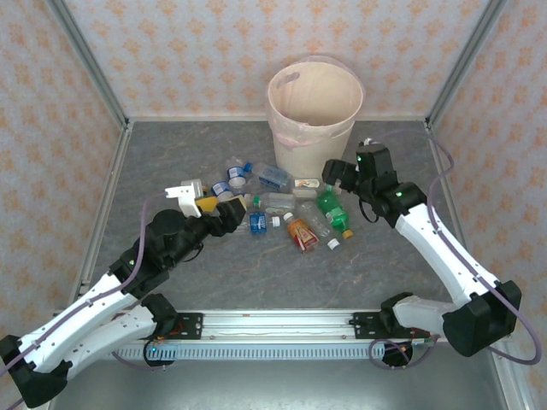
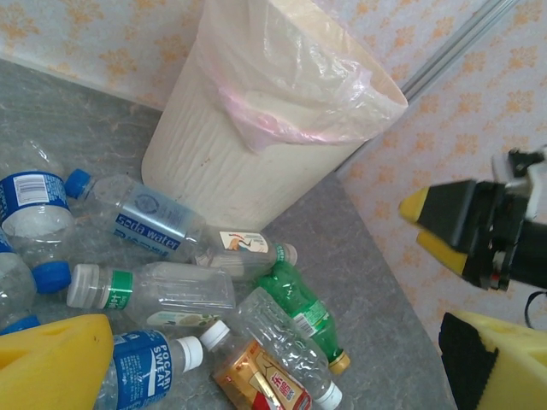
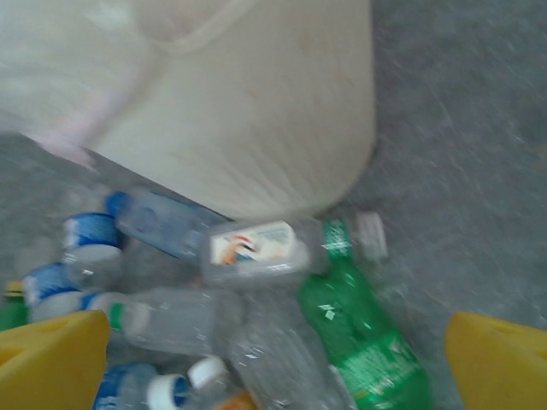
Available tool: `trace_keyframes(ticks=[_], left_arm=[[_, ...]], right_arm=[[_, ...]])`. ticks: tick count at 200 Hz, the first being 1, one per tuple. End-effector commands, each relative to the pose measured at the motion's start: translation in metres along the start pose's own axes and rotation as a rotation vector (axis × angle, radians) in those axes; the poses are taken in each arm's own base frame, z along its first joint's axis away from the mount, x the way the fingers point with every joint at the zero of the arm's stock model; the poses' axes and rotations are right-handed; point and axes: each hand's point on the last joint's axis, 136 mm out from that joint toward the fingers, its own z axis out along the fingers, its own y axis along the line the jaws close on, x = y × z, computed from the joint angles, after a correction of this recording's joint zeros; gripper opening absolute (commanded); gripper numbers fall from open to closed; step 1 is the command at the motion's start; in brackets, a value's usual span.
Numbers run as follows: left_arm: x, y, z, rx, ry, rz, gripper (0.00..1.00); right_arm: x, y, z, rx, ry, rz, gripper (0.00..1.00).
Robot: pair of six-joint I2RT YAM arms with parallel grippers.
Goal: Put the plastic bottles in the bin
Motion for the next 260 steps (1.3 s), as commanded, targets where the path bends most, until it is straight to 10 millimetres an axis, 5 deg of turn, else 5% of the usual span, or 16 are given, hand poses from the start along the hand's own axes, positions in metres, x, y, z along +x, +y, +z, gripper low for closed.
trace_keyframes(ticks=[1,56,99,156,219,260], left_arm=[[0.006,-0.006,0.003,0.03,0.023,-0.01,0.99],[0.013,-0.009,0.014,0.044,0.055,-0.018,0.99],[0.014,-0.014,0.016,0.063,0.06,-0.049,0.99],[0.015,-0.004,0.013,0.027,0.046,-0.032,0.99],[0.02,0.0,0.015,0.016,0.062,0.002,0.99],[0.026,0.002,0.016,0.028,0.066,-0.011,0.99]], right_arm=[[0.011,-0.022,-0.003,0.085,-0.01,-0.027,1.0],[0.022,-0.051,0.004,0.207,-0.034,0.012,1.0],[0.035,-0.04,0.018,0.144,0.036,-0.067,1.0],[0.066,-0.036,0.051,0.121,0.19,-0.125,0.87],[0.093,-0.042,0.082,0.151,0.309,-0.155,0.74],[0.1,-0.052,0.095,0.187,0.339,-0.156,0.74]])
